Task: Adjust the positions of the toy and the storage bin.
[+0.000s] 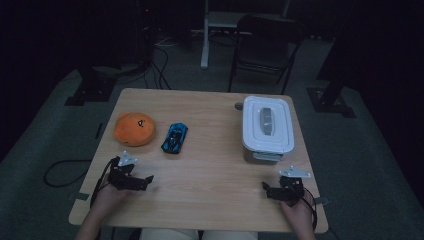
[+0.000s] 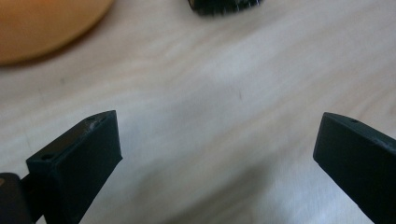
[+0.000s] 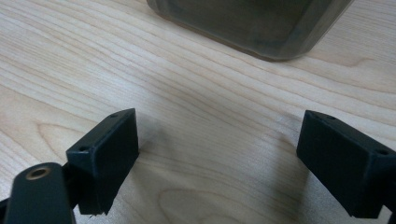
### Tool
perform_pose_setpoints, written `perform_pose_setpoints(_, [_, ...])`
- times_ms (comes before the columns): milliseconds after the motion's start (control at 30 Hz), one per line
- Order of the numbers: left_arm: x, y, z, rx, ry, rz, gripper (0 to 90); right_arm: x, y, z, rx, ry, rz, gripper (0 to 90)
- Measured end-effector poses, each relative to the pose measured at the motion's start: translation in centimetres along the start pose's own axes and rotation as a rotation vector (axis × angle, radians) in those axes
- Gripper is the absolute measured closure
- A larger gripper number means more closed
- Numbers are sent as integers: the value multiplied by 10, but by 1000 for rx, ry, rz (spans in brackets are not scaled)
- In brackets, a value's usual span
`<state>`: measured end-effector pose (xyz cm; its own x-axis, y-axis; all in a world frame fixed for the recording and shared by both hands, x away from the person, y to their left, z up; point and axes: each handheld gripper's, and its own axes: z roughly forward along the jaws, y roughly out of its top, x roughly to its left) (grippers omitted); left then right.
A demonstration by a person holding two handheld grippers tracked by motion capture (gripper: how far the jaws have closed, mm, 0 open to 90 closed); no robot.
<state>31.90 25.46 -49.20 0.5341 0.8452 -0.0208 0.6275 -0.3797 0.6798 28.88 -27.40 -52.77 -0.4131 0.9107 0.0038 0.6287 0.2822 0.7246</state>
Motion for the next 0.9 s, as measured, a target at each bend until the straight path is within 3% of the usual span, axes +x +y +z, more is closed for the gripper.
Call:
perform_pose_setpoints(167, [-6, 18, 7, -10, -5, 2, 14, 0, 0, 0, 0, 0, 0, 123])
perform_pose_setpoints(400, [-19, 45, 23, -3, 22, 21, 15, 0, 0, 0, 1, 0, 1, 123])
perform_pose_setpoints(700, [-25, 77, 47, 9, 33, 16, 15, 0, 0, 0, 0, 0, 0, 124])
perform_pose_setpoints(900, [-27, 98, 63, 15, 59, -8, 14, 0, 0, 0, 0, -1, 1, 124])
